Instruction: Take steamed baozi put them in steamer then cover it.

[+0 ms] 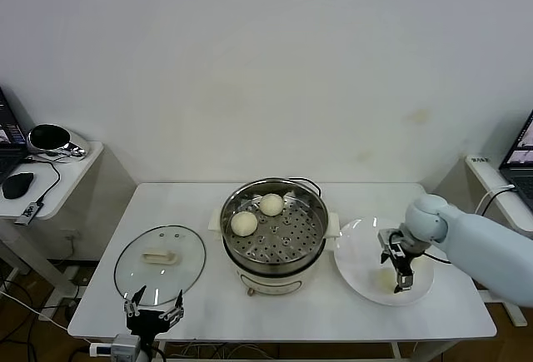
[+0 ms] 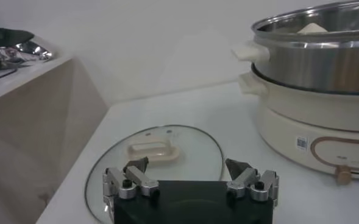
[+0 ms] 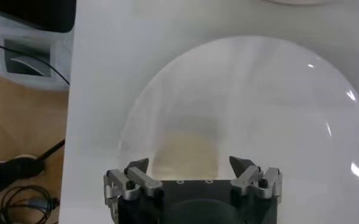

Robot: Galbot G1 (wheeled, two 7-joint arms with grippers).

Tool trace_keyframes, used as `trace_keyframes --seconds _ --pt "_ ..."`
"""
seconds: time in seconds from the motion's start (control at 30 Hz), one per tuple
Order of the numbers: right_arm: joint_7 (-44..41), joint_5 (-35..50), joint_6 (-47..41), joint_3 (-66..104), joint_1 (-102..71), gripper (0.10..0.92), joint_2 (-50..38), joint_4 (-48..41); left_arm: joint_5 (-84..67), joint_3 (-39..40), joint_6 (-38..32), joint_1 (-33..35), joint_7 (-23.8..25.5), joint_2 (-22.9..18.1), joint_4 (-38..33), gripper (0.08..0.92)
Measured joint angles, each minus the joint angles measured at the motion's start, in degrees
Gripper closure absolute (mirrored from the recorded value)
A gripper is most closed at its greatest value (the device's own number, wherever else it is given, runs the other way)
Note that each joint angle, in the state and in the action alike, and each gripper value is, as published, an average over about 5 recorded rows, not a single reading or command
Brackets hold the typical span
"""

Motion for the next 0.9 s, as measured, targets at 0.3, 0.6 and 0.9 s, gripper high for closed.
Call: trace_keyframes --seconds 0.3,0.6,0.9 --pt "0.96 -0.51 0.2 0.65 -0.81 0.203 0.42 -0.68 0.02 0.08 0.02 -0.31 0.0 -0.07 0.38 0.177" --pt "1.25 -0.26 0.09 1.21 -1.53 0.335 -0.18 -0.28 0.05 0.11 0.03 -0.23 0.0 -0.04 0.53 0.177" --pt "1.28 0.58 -0.1 1.6 -1.02 0.464 -1.27 0.63 0.15 0.48 0.03 -0.31 -0.02 -0.14 0.46 0.177"
